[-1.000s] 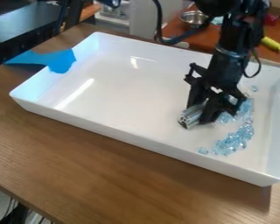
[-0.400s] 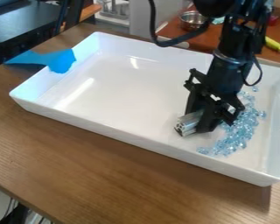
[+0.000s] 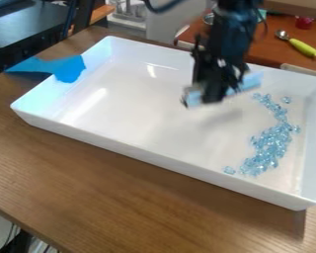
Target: Sweep into pile
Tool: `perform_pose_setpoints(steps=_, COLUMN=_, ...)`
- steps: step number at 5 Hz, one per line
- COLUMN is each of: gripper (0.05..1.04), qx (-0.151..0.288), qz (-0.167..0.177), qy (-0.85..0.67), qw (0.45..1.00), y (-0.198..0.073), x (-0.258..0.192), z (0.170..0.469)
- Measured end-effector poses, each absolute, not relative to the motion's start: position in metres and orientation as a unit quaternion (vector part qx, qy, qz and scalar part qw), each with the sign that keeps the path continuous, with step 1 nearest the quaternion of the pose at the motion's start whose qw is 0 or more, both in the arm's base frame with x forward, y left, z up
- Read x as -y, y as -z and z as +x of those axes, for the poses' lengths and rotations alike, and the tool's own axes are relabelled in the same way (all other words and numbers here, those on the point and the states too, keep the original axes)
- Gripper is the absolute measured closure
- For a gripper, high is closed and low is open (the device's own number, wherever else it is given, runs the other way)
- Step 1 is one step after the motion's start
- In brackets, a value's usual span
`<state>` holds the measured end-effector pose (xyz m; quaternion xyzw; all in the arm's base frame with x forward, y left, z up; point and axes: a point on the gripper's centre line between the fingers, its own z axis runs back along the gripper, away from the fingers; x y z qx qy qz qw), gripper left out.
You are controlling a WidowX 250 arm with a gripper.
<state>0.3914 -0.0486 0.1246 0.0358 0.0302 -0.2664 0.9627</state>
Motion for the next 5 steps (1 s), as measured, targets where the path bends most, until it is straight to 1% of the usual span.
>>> perform_pose_setpoints(steps=1, gripper=0.702, qx=-0.018, qz=0.05, qy=0.301, qw=0.952, y=-0.144, x=0.035, z=0.4)
perform_pose_setpoints(steps=2, gripper=0.702, qx=-0.02, qz=0.062, qy=0.329, qw=0.942, y=-0.146, x=0.025, z=0.415)
perform_pose_setpoints(steps=3, gripper=0.702, qx=-0.04, qz=0.07, qy=0.339, qw=0.937, y=-0.132, x=0.013, z=0.423)
perform_pose_setpoints(steps=4, gripper=0.702, qx=-0.045, qz=0.084, qy=0.35, qw=0.932, y=-0.126, x=0.013, z=0.433)
perform_pose_setpoints(steps=5, gripper=0.702, qx=-0.06, qz=0.092, qy=0.368, qw=0.923, y=-0.108, x=0.012, z=0.437)
